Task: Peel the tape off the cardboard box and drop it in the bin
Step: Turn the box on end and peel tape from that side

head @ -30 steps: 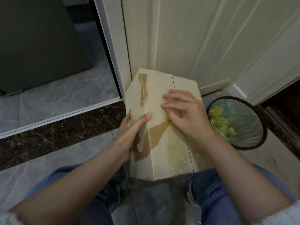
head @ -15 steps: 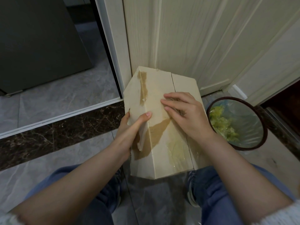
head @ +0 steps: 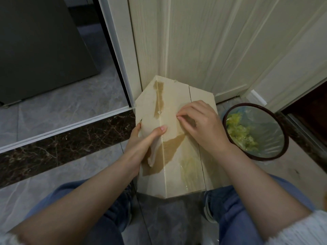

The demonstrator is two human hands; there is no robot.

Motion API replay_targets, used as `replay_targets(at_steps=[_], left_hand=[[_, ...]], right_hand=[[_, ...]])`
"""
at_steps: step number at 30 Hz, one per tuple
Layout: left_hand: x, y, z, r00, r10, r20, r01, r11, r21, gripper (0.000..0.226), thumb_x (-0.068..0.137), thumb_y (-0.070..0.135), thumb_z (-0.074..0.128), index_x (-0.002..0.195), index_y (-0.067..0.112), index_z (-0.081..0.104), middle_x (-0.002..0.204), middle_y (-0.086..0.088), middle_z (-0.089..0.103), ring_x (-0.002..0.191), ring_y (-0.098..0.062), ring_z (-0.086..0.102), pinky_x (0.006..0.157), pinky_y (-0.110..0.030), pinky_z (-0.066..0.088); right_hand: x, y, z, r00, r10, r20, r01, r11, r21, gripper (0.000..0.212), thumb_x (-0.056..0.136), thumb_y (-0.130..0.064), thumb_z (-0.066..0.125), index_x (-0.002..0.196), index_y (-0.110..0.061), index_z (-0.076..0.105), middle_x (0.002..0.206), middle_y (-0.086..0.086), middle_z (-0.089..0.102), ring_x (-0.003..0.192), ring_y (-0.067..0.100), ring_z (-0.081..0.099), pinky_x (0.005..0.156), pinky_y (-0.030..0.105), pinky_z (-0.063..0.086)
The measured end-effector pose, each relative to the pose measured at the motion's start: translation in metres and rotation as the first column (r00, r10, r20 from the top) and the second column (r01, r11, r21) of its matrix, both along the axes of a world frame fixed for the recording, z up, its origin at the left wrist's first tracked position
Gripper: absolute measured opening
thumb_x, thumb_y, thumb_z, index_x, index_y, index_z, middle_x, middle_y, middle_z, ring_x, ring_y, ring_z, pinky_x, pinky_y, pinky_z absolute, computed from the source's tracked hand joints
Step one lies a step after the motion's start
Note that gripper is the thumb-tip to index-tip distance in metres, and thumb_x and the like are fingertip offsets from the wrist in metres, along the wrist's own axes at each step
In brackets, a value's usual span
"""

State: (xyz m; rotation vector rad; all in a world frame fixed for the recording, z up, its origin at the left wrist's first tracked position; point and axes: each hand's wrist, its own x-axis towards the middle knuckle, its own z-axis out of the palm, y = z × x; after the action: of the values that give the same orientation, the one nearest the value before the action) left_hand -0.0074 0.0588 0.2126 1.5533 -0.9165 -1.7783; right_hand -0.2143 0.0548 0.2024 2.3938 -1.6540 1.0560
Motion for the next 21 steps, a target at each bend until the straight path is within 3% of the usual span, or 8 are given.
replay_targets(at_steps=[5,8,12,18,21], left_hand=[[0.0010,-0.0003,-0.0002,1.000,-0.023,-0.006,0.023,1.000,0.003,0.119,0.057,0.057,0.079,0.160,0.032,0.024,0.132,0.008,0.050,0.100,-0.007,0.052,0.084,-0.032,0.039],[0.0011,-0.0006,-0.0003,1.000,-0.024,0.000,0.024,1.000,0.016,0.120,0.057,0.058,0.079,0.160,0.033,0.024,0.132,0.008,0.050,0.101,-0.008,0.051,0.090,-0.036,0.038],[-0.0004,-0.0018,0.0011,1.000,-0.029,-0.003,0.029,0.999,0.036,0.116,0.056,0.058,0.078,0.158,0.033,0.029,0.115,0.015,0.053,0.098,-0.005,0.052,0.087,-0.036,0.041],[0.0005,-0.0011,-0.0012,0.999,-0.042,0.011,0.041,0.998,0.054,0.120,0.055,0.062,0.079,0.159,0.035,0.027,0.136,0.006,0.051,0.109,-0.015,0.052,0.097,-0.042,0.041],[0.0001,-0.0013,-0.0012,0.999,-0.040,0.020,0.039,0.998,0.045,0.119,0.053,0.064,0.078,0.158,0.035,0.030,0.130,0.008,0.054,0.108,-0.013,0.054,0.097,-0.042,0.041]], right_hand=[[0.0072,0.0008,0.0052,0.994,-0.062,-0.092,0.057,0.997,-0.050,0.002,0.088,-0.011,0.067,0.087,-0.012,0.067,0.088,-0.001,0.064,0.085,0.022,0.058,0.074,0.037,0.043],[0.0093,-0.0006,0.0058,0.992,-0.076,-0.101,0.074,0.997,-0.027,0.002,0.088,-0.012,0.065,0.086,-0.012,0.064,0.087,0.001,0.062,0.084,0.022,0.056,0.073,0.037,0.042],[0.0109,-0.0014,0.0055,0.993,-0.073,-0.094,0.075,0.997,0.026,0.002,0.089,-0.010,0.062,0.088,-0.010,0.061,0.090,0.003,0.058,0.084,0.022,0.054,0.074,0.038,0.042],[0.0100,-0.0008,0.0048,0.997,-0.060,-0.054,0.065,0.995,0.082,0.003,0.090,-0.007,0.060,0.088,-0.008,0.058,0.091,0.004,0.055,0.085,0.022,0.051,0.075,0.039,0.043],[0.0094,-0.0016,0.0046,0.999,-0.032,-0.008,0.032,0.994,0.101,0.002,0.091,-0.006,0.058,0.089,-0.006,0.057,0.092,0.005,0.054,0.085,0.021,0.050,0.075,0.038,0.044]])
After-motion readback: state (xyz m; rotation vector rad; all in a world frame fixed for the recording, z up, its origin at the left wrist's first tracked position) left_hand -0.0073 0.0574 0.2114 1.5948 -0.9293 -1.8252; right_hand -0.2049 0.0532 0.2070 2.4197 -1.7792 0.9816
